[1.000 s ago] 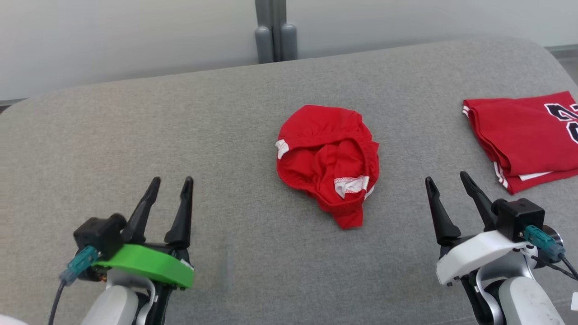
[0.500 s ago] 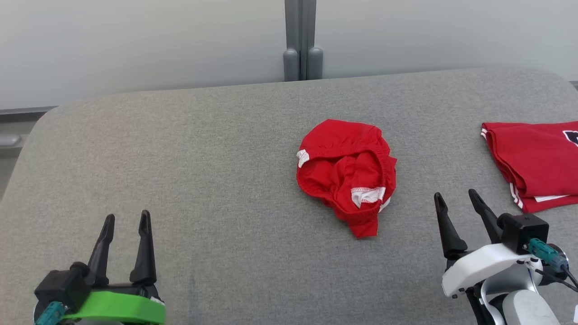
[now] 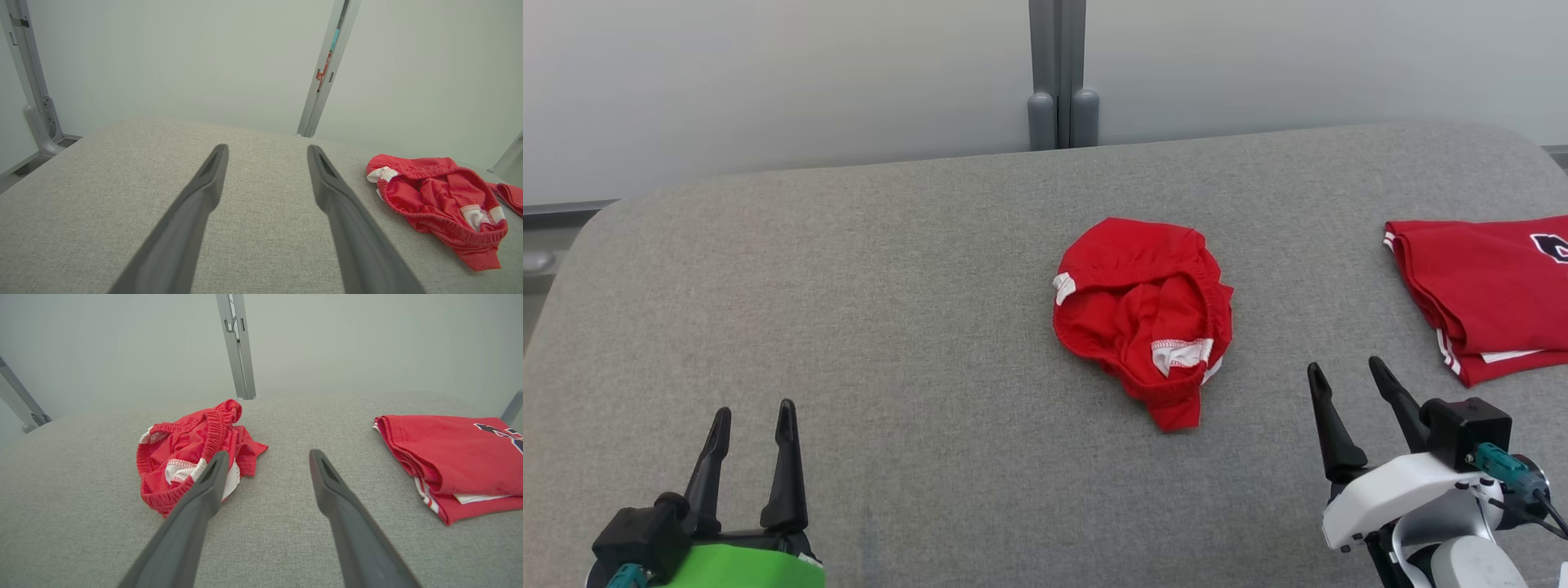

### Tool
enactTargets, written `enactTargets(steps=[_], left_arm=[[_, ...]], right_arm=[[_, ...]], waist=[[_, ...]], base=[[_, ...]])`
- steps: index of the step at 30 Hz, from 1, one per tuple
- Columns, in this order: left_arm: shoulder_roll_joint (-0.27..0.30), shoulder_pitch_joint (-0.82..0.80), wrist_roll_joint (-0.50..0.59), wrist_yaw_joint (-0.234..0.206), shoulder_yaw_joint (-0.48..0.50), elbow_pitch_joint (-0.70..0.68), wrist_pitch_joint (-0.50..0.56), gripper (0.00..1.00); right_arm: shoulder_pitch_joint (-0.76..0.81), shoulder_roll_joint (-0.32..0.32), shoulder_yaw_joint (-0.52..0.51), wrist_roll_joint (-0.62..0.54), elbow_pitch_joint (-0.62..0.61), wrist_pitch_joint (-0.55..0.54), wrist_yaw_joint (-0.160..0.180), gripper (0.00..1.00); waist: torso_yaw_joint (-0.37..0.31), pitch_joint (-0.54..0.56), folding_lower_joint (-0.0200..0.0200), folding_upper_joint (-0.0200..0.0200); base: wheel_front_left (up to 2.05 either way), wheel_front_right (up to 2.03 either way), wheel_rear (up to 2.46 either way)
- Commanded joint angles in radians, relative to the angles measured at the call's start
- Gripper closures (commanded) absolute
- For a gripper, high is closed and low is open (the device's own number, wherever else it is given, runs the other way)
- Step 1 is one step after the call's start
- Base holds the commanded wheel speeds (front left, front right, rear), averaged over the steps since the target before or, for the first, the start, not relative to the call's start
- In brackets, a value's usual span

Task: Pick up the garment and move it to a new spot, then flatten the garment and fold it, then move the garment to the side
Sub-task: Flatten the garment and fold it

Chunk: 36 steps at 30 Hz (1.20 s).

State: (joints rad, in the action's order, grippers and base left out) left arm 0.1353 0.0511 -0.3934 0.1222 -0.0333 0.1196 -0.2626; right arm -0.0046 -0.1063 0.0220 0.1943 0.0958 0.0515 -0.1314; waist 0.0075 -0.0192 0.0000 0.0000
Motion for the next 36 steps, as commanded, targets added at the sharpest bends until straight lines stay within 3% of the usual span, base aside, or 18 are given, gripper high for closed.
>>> enactTargets(steps=[1, 13, 18, 22, 27, 36], left_arm=[[-0.005, -0.003, 0.005, 0.002, 0.006, 0.001, -0.002, 0.0], [-0.007, -0.021, 0.002, 0.009, 0.01, 0.02, -0.002, 0.0], [0.006, -0.049, -0.006, 0.01, -0.031, 0.037, -0.002, 0.0], [0.024, -0.11, -0.017, 0.01, -0.115, 0.052, 0.028, 0.0], [0.02, -0.234, -0.056, 0.01, -0.283, 0.071, 0.165, 0.0], [-0.044, -0.46, -0.179, 0.01, -0.53, 0.188, 0.414, 0.0]], right_arm=[[-0.001, -0.001, 0.002, -0.002, 0.001, 0.0, 0.002, 0.0], [-0.013, 0.006, 0.014, 0.0, 0.006, 0.002, 0.002, 0.0], [-0.023, 0.003, 0.025, 0.005, 0.009, 0.005, 0.002, 0.0], [-0.029, 0.003, 0.039, 0.007, 0.016, 0.005, 0.002, 0.0], [-0.047, 0.012, 0.05, 0.005, 0.017, 0.005, 0.002, 0.0], [-0.073, 0.016, 0.074, 0.009, 0.03, 0.022, 0.002, 0.0]], waist=[[0.0, -0.001, 0.0, 0.0], [-0.003, -0.012, 0.0, 0.0], [-0.026, -0.02, 0.0, 0.0], [-0.061, -0.03, 0.0, 0.0], [-0.121, -0.052, 0.0, 0.0], [-0.246, -0.097, 0.0, 0.0]], base=[[0.0, 0.0, 0.0], [0.0, 0.0, 0.0], [0.0, 0.0, 0.0], [0.0, 0.0, 0.0], [0.0, 0.0, 0.0], [0.0, 0.0, 0.0]])
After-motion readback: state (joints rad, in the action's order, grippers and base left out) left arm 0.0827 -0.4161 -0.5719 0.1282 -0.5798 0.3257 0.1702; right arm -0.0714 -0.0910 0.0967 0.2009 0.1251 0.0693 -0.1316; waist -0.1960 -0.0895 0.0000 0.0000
